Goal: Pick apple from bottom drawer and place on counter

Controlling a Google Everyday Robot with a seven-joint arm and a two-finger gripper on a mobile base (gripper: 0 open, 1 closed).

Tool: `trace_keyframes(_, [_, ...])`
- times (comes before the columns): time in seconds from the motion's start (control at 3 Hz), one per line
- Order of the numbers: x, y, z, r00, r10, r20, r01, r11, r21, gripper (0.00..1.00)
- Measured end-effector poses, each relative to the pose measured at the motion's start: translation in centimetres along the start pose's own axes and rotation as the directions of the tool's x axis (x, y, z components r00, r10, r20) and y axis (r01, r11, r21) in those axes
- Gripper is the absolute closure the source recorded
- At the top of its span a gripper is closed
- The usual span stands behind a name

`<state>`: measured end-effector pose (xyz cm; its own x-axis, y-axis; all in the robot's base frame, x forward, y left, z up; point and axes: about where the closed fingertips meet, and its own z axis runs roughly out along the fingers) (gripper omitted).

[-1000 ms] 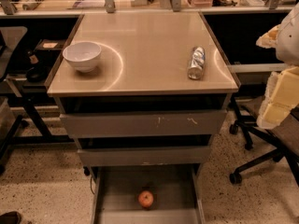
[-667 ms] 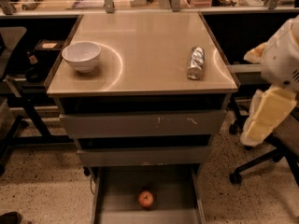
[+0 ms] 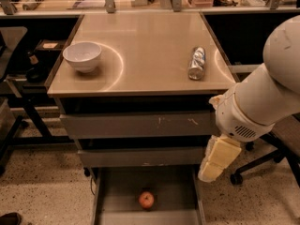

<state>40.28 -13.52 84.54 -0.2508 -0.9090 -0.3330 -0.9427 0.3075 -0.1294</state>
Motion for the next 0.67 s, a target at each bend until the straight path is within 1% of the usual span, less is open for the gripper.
trace_keyframes(0.33, [0.1,0.5,1.1,1.0,0.013,0.0,-0.013,0.9999,-0.008,0.0])
trace_keyframes(0.67, [-0.1,1.7,5.1,0.999,0.037,0.001,-0.037,0.9983,-0.044,0.0])
